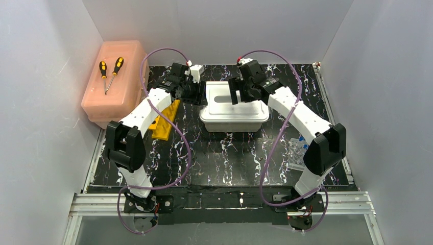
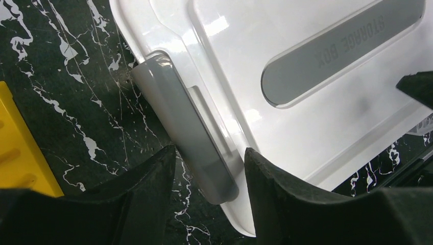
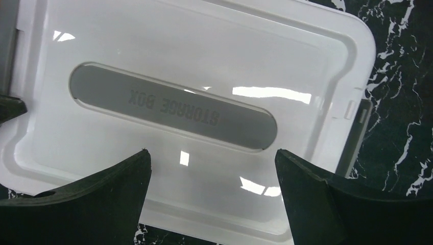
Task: Organize the chemistry lab equipment
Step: Close the lid of the storage box.
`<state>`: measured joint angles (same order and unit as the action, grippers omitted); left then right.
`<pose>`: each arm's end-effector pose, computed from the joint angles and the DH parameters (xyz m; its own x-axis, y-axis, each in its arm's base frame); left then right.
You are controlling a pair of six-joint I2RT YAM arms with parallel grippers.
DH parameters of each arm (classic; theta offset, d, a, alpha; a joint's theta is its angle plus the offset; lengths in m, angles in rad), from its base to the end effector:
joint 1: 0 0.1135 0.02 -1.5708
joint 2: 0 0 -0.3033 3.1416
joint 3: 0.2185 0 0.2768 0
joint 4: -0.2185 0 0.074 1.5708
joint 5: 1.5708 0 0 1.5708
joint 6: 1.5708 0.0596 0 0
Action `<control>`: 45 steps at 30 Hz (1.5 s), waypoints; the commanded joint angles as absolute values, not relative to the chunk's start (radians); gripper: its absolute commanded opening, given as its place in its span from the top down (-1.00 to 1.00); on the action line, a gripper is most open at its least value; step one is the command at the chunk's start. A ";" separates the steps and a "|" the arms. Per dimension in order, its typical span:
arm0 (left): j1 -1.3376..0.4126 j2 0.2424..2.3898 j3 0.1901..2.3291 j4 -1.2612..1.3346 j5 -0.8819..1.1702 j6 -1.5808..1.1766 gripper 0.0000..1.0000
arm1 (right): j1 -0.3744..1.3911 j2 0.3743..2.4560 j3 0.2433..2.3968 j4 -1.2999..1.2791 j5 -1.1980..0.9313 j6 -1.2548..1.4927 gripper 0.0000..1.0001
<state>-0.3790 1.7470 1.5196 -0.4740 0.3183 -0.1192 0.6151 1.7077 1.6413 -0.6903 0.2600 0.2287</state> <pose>0.4109 -0.1837 0.3254 -0.6634 0.1427 -0.7345 0.4982 0.8167 -0.2914 0.3606 0.2360 0.3656 -0.6379 -0.1824 -0.7482 -0.2673 0.9636 -0.0071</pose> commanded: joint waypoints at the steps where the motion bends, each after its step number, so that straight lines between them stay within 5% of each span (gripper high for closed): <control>1: -0.382 1.750 1.545 -0.510 0.336 -0.093 -0.07 | 0.566 1.636 1.655 -0.748 0.303 0.211 -0.97; 16: -0.381 1.694 1.592 -0.525 0.306 -0.032 -0.96 | 0.166 1.362 1.192 -0.439 -0.191 0.367 -0.97; 36: -0.381 1.682 1.564 -0.527 0.304 -0.021 -0.97 | 0.018 1.377 0.835 0.217 -0.569 0.788 -0.97; 45: -0.381 1.690 1.557 -0.529 0.311 -0.020 -0.97 | 0.040 1.422 0.856 0.209 -0.567 0.784 -0.97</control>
<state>-0.3790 1.7245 1.5642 -0.5060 0.3099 -0.0364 0.0212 1.4029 0.8337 0.1574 -0.5346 0.7803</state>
